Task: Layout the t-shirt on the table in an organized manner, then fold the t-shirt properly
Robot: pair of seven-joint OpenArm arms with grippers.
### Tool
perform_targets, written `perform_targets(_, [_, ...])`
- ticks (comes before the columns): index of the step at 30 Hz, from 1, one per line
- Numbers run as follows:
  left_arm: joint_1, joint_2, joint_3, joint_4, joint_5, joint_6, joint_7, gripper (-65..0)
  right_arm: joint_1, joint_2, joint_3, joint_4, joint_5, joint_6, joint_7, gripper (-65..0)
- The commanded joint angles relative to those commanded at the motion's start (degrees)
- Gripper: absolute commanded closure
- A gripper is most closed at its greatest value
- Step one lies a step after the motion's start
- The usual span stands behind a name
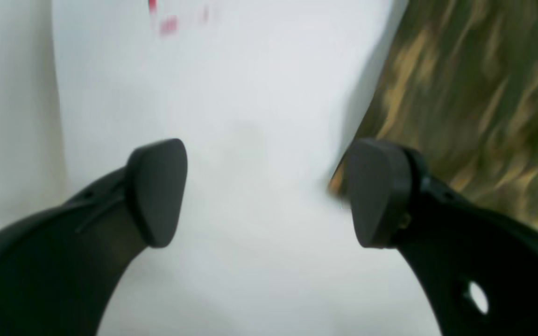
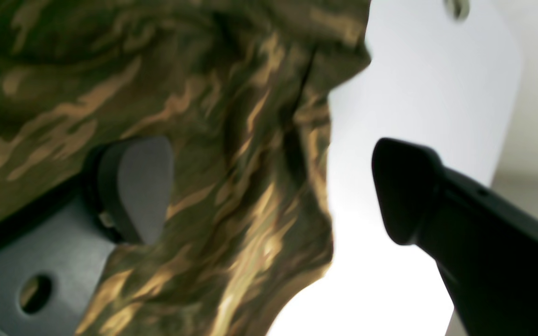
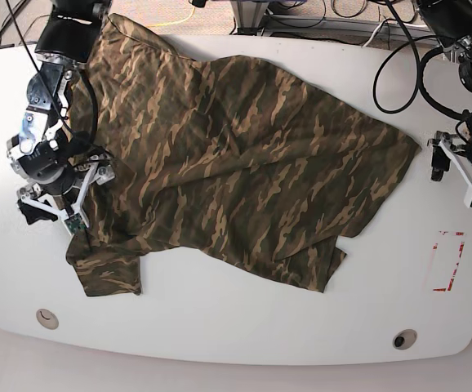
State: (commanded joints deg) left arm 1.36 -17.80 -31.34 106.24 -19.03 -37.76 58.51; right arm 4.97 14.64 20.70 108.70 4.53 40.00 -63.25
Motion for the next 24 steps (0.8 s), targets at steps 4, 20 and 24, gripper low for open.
perform_targets(4, [-0.26, 0.18, 3.60, -0.09, 0.18, 0.00, -5.63, -31.7, -2.11, -1.85, 1.41, 0.26, 0.00, 0.00, 0.35, -30.4])
perform_targets(20, [-4.31, 6.24, 19.96, -9.93, 20.22, 0.00, -14.15, -2.1, -4.13, -1.32, 1.32, -6.86, 0.00, 0.00, 0.79, -0.3])
perform_targets(24, [-4.04, 6.42, 20.04, -12.84, 20.22, -0.09, -14.15, -2.1, -4.22, 0.26, 0.97, -9.93, 0.00, 0.00, 2.64, -0.3])
